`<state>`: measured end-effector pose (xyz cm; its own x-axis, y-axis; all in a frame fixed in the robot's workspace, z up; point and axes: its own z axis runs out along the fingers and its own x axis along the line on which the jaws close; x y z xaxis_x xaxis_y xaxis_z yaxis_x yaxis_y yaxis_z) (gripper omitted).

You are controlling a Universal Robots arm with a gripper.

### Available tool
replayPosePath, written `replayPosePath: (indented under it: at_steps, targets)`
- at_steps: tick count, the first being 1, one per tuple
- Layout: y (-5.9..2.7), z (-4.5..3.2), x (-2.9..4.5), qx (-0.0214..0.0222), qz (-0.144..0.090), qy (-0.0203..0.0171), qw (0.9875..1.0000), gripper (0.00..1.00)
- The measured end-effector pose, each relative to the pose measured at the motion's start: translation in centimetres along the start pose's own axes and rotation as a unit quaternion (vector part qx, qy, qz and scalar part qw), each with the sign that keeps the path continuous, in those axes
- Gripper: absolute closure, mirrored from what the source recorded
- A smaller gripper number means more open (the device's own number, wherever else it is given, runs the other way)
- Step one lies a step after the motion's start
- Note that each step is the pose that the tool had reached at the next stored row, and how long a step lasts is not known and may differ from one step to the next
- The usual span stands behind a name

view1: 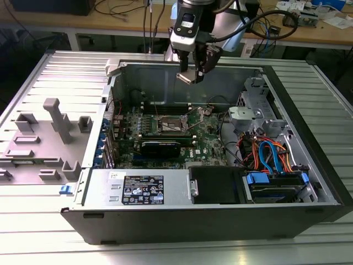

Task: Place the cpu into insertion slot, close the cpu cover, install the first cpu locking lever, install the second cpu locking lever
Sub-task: 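Place the cpu into insertion slot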

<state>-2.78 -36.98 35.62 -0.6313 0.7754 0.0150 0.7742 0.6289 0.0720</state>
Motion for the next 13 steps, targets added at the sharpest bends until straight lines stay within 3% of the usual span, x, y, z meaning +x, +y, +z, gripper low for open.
replayPosePath:
  at_steps: [5, 13]
  targets:
    - [-0.02, 0.32, 0.0, 0.0002, 0.031, -0.003, 0.9995, 0.46]
    - [-0.03, 0.38, 0.0, -0.0001, 0.044, -0.0039, 0.999, 0.46]
